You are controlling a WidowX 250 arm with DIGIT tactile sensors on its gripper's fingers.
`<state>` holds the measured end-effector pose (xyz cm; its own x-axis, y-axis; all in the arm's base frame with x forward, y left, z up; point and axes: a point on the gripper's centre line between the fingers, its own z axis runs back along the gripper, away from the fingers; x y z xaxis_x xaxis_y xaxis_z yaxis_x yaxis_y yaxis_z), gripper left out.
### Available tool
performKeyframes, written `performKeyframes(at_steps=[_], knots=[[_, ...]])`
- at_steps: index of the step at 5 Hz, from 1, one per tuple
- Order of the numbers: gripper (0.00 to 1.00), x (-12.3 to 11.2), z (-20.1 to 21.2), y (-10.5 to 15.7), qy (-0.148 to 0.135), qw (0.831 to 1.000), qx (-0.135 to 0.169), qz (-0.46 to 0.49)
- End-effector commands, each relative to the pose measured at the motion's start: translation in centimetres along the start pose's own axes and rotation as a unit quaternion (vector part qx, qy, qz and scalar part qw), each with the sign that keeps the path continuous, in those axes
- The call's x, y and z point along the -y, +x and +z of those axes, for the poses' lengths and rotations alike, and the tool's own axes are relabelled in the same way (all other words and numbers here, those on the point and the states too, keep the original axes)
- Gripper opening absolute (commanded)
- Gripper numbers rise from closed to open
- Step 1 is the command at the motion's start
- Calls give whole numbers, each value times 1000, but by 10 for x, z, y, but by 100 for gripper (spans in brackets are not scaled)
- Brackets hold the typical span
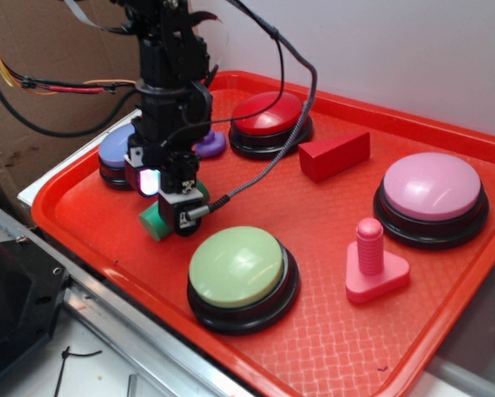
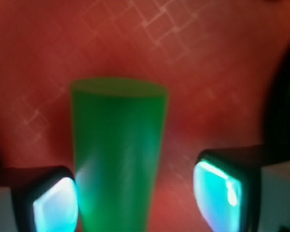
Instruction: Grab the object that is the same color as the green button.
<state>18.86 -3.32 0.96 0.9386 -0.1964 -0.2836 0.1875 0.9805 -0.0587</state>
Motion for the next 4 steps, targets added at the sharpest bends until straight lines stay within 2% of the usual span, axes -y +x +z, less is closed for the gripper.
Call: performKeyframes(at_steps=[1, 2, 3, 4], knots=[[0, 0, -7, 2, -3, 1000, 0, 10], [0, -5, 30, -5, 14, 999, 37, -10], [0, -9, 81, -9, 35, 994, 98, -27], [0, -17, 131, -23, 28, 989, 142, 23]])
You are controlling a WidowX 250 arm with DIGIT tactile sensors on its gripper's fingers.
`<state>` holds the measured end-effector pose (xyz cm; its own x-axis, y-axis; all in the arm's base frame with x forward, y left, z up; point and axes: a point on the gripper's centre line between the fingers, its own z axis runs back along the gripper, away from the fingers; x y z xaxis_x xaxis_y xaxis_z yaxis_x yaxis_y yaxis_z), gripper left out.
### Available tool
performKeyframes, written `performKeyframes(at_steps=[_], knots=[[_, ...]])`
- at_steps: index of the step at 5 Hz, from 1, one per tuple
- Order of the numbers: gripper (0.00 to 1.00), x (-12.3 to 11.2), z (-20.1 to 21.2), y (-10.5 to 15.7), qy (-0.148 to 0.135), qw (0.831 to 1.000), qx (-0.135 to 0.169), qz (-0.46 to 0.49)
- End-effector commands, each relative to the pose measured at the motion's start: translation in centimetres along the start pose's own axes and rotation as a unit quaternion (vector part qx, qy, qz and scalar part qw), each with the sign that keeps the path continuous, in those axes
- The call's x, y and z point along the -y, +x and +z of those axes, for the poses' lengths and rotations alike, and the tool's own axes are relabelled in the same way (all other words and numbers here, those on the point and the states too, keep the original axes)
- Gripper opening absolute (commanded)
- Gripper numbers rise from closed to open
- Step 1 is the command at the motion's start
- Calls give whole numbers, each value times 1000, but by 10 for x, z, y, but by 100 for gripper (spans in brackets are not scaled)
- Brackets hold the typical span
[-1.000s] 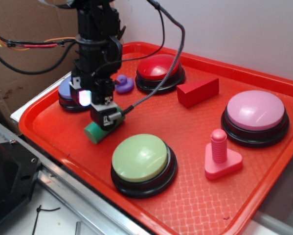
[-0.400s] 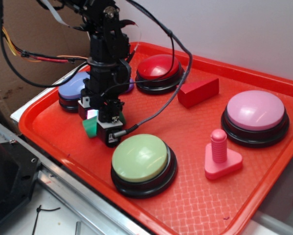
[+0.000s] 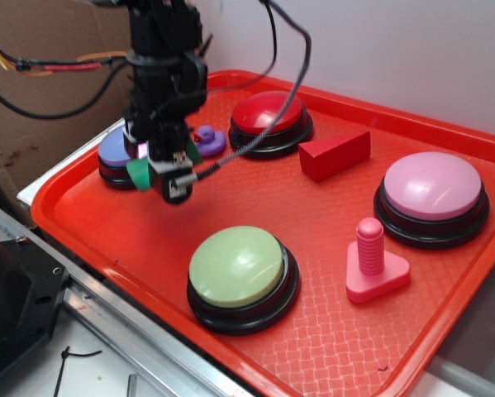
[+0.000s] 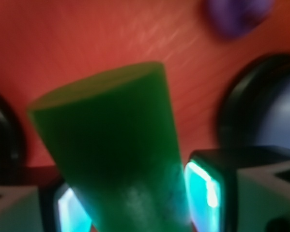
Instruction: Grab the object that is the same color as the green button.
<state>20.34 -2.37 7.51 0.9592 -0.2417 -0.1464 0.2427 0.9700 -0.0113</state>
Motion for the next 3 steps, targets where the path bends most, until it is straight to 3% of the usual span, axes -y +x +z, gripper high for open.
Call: performKeyframes(at_steps=[1, 2, 3], knots=[[0, -14, 113, -23, -9, 988, 99, 118], [0, -10, 161, -37, -18, 982, 121, 141], [0, -9, 201, -47, 4, 985, 116, 131]])
